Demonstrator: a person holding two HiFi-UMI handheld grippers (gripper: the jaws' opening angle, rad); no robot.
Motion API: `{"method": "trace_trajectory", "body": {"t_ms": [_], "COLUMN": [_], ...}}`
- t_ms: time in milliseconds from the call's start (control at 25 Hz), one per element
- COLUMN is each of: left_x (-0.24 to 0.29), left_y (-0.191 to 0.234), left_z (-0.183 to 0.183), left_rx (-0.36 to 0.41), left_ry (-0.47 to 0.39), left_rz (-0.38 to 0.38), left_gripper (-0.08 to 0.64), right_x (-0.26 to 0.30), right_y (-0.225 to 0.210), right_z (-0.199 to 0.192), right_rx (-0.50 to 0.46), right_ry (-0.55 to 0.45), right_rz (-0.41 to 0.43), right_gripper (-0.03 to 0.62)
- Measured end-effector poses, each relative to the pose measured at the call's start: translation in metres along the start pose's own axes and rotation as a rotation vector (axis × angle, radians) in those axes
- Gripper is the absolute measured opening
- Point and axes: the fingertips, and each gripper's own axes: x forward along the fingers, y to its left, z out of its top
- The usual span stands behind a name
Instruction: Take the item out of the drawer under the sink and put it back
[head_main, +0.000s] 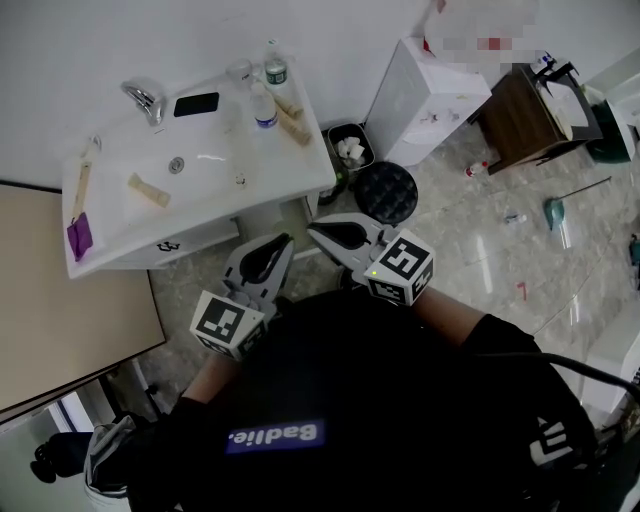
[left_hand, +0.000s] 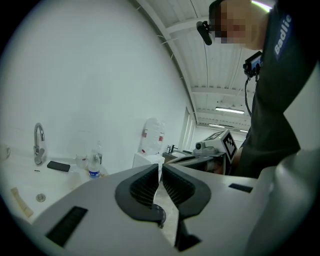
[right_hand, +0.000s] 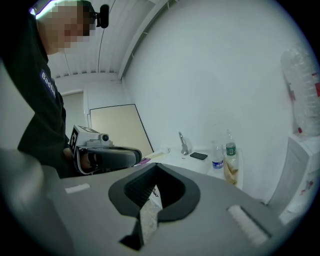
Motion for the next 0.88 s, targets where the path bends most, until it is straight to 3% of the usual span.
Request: {"method": "trace_trajectory", "body": {"t_ms": [880], "left_x": [-0.008], "left_y": [-0.007], "left_z": [-0.009], "left_rx": [0.010], "left_ry": [-0.053], "left_rz": [0.004], "left_gripper": [0.006], "right_x": [-0.006], "right_y": [0.021], "right_z": [0.001], "right_rx": [-0.049], "right_ry": [-0.023], "right_rz": [0.042], "right_gripper": [0.000]}}
